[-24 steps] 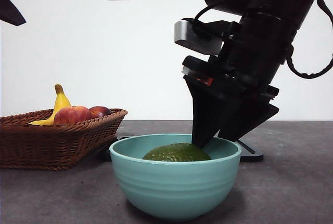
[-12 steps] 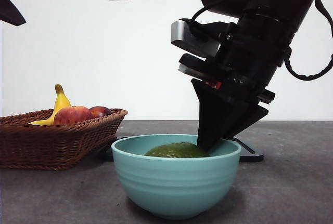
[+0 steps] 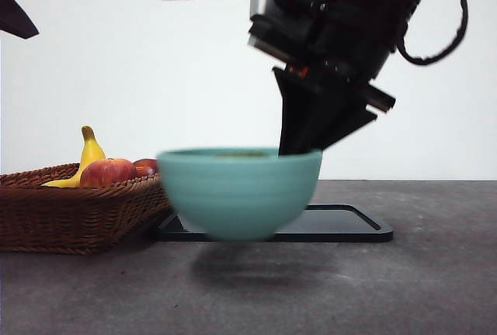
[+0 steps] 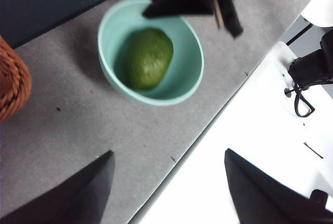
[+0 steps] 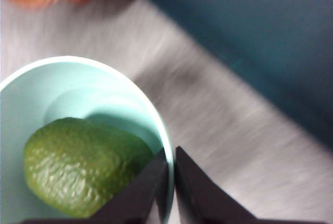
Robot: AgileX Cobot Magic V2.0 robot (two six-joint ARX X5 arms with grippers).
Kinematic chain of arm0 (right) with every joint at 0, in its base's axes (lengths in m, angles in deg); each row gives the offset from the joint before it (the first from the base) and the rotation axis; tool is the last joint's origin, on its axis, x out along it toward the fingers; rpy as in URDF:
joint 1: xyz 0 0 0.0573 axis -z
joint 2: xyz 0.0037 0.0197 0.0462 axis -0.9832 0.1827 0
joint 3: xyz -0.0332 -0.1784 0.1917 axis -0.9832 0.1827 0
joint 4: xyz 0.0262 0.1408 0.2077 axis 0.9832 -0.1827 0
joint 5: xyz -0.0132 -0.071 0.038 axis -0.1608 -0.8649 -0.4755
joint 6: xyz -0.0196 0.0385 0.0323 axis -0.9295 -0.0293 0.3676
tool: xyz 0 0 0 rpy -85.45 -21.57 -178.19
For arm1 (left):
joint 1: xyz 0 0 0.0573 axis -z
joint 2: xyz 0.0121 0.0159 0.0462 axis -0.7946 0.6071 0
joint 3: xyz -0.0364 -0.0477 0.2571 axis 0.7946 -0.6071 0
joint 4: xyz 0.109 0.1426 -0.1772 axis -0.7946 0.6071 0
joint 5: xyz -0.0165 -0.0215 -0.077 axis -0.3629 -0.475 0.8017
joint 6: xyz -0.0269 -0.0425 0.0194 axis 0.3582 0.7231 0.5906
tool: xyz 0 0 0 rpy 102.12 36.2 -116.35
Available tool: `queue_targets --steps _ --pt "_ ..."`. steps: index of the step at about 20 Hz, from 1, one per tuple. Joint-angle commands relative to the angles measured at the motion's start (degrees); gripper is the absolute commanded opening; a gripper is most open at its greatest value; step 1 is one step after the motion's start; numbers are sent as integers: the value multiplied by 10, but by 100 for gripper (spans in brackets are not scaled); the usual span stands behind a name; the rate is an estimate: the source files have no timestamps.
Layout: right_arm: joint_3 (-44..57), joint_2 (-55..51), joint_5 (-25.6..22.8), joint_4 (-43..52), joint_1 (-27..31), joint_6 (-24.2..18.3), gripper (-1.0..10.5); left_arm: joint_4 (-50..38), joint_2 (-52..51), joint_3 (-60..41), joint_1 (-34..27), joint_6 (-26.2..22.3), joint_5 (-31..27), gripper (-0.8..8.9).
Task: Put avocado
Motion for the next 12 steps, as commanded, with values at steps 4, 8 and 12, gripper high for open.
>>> queue_targets --steps 4,8,12 --pt "-104 62 -2 -13 67 -19 14 -4 3 4 3 -5 4 342" --pt "-221 169 -1 -43 111 -38 14 -4 3 4 3 -5 4 342" --pt "-294 254 2 -44 131 -38 14 -4 3 4 3 -5 4 342"
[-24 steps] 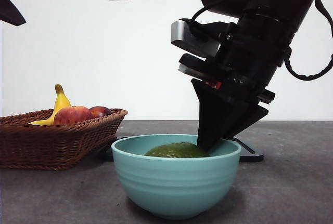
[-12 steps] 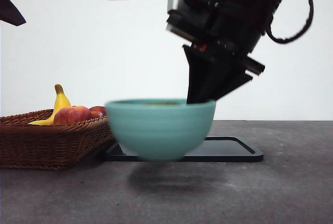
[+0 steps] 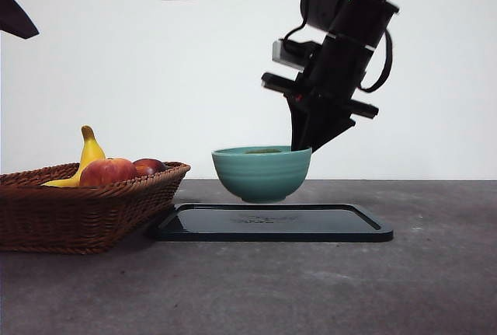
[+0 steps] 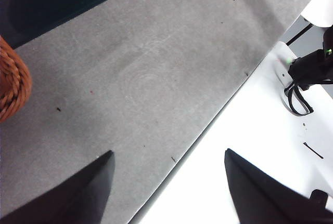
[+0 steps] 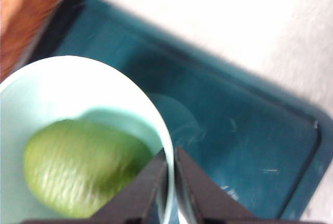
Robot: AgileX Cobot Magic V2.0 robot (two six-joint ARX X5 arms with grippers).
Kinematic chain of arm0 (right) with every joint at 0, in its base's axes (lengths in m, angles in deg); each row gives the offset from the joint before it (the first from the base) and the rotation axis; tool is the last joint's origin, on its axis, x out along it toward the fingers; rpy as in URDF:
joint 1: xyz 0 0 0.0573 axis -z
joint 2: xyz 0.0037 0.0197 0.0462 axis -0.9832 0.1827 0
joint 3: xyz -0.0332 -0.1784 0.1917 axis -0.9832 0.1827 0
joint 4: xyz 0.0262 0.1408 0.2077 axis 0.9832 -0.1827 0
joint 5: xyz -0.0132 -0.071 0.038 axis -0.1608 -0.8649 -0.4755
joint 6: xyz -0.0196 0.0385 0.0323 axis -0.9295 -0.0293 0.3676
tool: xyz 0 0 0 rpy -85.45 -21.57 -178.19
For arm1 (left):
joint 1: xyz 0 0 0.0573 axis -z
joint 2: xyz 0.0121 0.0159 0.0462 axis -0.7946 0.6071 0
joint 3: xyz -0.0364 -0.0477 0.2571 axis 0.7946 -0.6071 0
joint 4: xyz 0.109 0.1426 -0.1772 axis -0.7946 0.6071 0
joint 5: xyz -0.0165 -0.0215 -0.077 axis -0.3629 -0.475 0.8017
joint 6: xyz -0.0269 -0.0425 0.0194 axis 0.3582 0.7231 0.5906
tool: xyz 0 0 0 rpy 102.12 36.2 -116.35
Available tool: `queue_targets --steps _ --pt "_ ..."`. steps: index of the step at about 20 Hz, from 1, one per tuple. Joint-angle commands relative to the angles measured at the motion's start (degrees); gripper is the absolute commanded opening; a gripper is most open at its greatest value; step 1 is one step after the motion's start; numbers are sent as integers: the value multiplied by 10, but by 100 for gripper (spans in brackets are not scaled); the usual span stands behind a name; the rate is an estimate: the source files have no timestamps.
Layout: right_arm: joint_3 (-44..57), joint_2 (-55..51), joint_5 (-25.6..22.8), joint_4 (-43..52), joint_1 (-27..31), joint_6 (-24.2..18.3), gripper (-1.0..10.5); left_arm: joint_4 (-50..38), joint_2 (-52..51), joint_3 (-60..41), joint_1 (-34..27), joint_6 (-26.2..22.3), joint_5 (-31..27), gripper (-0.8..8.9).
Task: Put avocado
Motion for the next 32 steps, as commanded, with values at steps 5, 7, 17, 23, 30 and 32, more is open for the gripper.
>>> queue_targets --steps 5,7,17,23,30,32 --pt "-26 64 2 21 5 -7 14 -4 3 4 3 -5 4 342" --pt "-26 66 2 21 5 -7 14 -3 3 4 3 -5 4 342" --pt "-27 6 -18 3 5 0 133 -2 3 4 3 -5 4 342" --pt "-25 -161 -11 -132 -2 -26 134 -3 3 4 3 -5 4 342" --pt "93 -400 -5 -160 -37 -30 134 -4 3 4 3 -5 4 342" --pt "158 -466 12 -159 -59 -21 134 -4 3 4 3 -5 4 342"
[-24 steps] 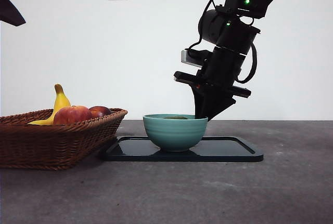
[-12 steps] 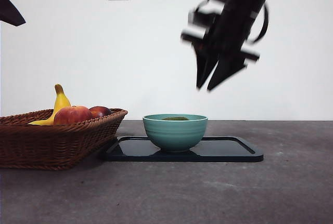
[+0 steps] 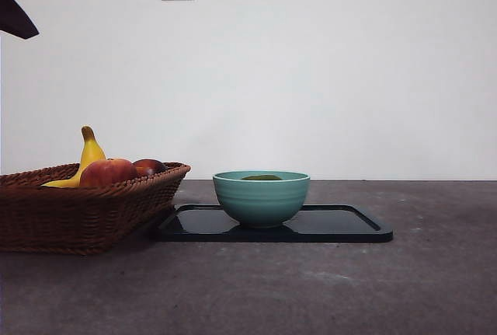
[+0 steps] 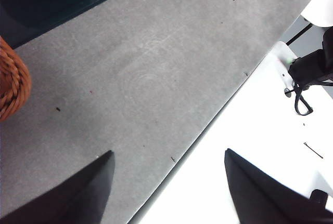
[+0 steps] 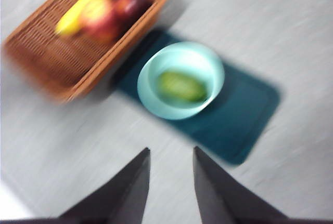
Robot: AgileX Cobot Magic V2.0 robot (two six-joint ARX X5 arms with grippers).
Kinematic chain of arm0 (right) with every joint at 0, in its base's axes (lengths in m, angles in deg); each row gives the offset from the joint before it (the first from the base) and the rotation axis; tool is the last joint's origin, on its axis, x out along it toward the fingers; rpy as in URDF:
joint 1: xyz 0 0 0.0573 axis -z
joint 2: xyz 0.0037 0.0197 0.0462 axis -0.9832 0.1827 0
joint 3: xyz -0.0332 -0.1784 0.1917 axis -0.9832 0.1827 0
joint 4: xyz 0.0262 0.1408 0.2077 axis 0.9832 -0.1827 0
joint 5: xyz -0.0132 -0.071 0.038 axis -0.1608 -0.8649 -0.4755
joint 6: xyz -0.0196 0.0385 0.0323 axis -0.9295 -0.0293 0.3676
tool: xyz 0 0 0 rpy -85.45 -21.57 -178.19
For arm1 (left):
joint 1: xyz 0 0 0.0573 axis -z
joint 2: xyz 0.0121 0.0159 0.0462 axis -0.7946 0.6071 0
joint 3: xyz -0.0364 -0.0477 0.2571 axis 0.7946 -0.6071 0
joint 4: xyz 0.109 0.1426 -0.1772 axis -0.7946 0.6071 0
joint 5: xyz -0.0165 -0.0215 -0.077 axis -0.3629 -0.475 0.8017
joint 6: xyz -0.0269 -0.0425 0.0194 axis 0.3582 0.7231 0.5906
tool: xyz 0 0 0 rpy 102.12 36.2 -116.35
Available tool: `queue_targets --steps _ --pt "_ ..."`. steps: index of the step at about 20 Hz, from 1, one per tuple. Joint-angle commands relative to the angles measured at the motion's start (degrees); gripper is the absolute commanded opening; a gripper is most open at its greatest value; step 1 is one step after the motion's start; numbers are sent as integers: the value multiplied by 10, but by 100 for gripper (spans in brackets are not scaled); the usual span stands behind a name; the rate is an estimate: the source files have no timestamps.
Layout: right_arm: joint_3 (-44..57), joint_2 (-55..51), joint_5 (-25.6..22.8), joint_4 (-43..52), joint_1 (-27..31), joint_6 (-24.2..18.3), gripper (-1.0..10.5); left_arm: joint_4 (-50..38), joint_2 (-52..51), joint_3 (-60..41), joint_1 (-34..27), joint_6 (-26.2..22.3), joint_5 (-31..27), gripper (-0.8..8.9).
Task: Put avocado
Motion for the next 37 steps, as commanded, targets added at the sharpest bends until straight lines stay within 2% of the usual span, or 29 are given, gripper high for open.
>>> queue_targets --steps 1,7,15,16,17,19,37 --pt "62 -58 15 2 -26 10 134 -4 3 4 3 -5 4 342" --pt "209 -187 16 45 -98 43 133 -5 3 4 3 -5 4 342" --pt "229 -202 16 56 -109 53 133 -5 3 4 3 -5 3 337" --pt "229 -202 16 56 -109 53 133 -5 3 4 3 -5 3 309" --pt "229 -202 16 55 -109 53 127 -5 3 4 3 -5 3 236" --pt "229 -202 16 55 -109 53 13 -5 3 4 3 -5 3 -2" --pt "228 -202 14 77 -109 53 10 -5 3 4 3 -5 4 9"
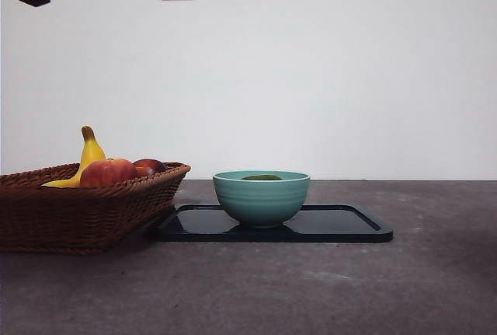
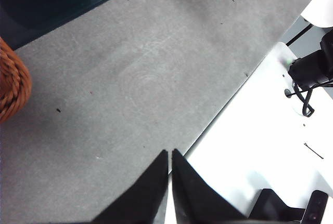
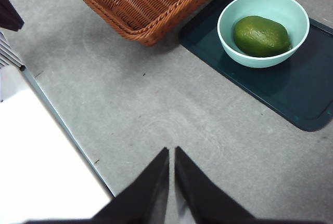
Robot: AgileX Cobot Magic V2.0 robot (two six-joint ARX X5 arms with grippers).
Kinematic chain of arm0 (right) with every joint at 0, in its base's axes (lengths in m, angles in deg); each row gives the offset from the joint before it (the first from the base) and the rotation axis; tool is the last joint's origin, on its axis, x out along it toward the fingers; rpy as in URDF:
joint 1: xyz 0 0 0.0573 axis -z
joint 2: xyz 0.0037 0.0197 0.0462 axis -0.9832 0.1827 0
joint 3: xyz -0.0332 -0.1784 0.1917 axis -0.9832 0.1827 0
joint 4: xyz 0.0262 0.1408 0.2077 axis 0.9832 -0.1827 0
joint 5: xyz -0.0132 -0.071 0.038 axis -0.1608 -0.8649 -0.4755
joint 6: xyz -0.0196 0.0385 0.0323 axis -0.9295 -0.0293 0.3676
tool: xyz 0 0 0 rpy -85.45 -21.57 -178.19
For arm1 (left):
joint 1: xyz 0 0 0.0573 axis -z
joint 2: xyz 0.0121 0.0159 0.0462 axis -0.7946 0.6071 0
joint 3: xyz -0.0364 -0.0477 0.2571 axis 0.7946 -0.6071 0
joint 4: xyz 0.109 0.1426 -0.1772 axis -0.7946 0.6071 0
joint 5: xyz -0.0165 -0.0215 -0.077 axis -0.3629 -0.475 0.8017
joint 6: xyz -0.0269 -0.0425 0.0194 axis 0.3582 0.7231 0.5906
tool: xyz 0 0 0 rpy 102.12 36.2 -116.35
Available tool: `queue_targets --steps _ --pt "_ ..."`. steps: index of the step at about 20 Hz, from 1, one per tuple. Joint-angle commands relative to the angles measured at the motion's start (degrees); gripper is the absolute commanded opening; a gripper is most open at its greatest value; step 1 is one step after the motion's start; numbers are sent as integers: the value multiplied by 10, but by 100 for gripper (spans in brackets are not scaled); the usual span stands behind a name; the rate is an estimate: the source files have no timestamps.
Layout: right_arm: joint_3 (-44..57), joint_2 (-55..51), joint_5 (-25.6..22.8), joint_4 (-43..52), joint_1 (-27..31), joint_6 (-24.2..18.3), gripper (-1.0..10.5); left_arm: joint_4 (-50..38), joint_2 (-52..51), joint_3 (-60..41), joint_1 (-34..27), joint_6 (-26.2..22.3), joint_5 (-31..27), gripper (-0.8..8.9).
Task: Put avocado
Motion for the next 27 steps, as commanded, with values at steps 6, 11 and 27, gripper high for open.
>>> queue_targets --steps 6,11,27 --pt "-3 2 0 6 -6 5 10 -109 -30 3 -18 -59 -20 9" --pt "-3 2 0 6 -6 5 10 -421 -144 -61 -137 -65 -176 9" --pt "-3 2 0 6 -6 5 10 -581 -458 -491 -303 -28 -280 9"
